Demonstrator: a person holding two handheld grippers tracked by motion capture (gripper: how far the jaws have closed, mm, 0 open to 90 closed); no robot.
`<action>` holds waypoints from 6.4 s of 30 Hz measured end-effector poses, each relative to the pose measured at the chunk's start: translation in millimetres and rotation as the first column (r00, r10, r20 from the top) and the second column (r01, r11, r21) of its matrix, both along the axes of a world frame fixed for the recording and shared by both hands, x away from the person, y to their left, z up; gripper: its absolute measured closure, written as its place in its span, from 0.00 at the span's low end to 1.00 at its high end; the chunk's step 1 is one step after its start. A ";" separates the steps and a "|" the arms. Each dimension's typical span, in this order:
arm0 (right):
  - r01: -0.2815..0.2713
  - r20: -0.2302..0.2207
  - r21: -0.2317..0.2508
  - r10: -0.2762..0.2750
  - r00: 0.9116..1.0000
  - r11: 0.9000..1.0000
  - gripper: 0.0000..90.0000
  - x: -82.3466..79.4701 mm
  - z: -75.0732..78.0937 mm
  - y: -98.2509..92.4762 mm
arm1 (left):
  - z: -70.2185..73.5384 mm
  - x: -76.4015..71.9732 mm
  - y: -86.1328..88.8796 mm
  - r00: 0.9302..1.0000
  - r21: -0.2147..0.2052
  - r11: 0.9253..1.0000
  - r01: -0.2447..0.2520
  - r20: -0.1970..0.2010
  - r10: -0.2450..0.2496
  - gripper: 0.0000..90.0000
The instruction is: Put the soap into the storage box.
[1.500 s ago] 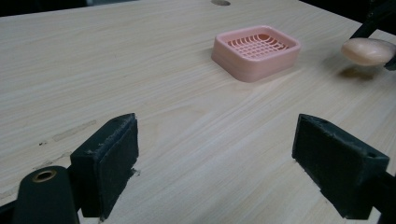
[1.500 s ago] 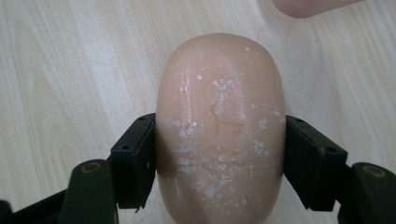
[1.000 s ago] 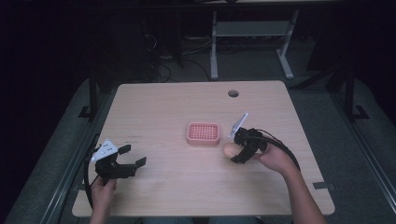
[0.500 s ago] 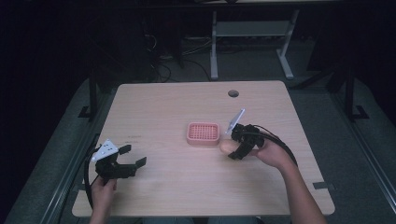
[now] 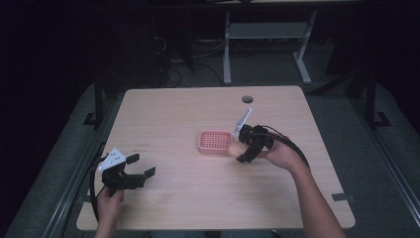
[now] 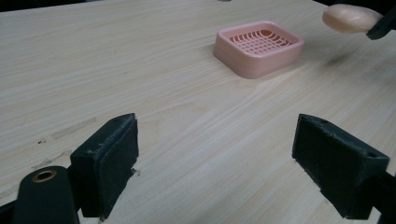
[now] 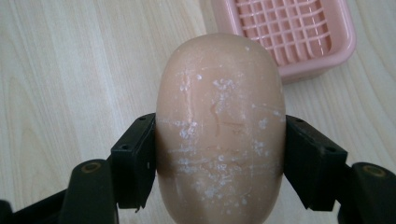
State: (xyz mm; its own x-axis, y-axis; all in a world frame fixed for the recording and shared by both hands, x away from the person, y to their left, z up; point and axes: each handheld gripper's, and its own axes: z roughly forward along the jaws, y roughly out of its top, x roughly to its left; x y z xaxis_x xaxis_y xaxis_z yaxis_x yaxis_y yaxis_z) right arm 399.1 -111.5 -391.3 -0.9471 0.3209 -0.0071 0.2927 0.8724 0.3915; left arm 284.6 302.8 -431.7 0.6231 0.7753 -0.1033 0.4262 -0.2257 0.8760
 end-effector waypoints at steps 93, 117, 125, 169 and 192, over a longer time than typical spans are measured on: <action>-0.063 -0.046 -0.063 0.061 0.997 0.996 0.35 76.5 -3.3 78.9 | 1.3 -0.2 2.8 1.000 -0.003 1.000 -0.007 0.004 0.007 0.16; -0.072 -0.088 -0.079 0.065 0.994 0.994 0.35 86.1 -22.3 87.1 | 1.3 0.2 4.7 1.000 -0.010 1.000 -0.013 0.004 0.013 0.16; -0.067 -0.094 -0.075 0.059 0.994 0.995 0.35 87.1 -22.6 85.7 | 1.5 0.2 4.8 1.000 -0.009 1.000 -0.013 0.005 0.013 0.16; -0.046 -0.086 -0.038 0.043 0.995 0.998 0.34 86.6 -15.9 82.6 | 2.1 0.2 5.6 1.000 -0.011 1.000 -0.016 0.008 0.016 0.16; -0.008 -0.075 0.007 0.009 0.997 1.000 0.29 75.4 -10.5 60.3 | 1.6 0.5 3.5 1.000 -0.005 1.000 -0.011 0.005 0.011 0.16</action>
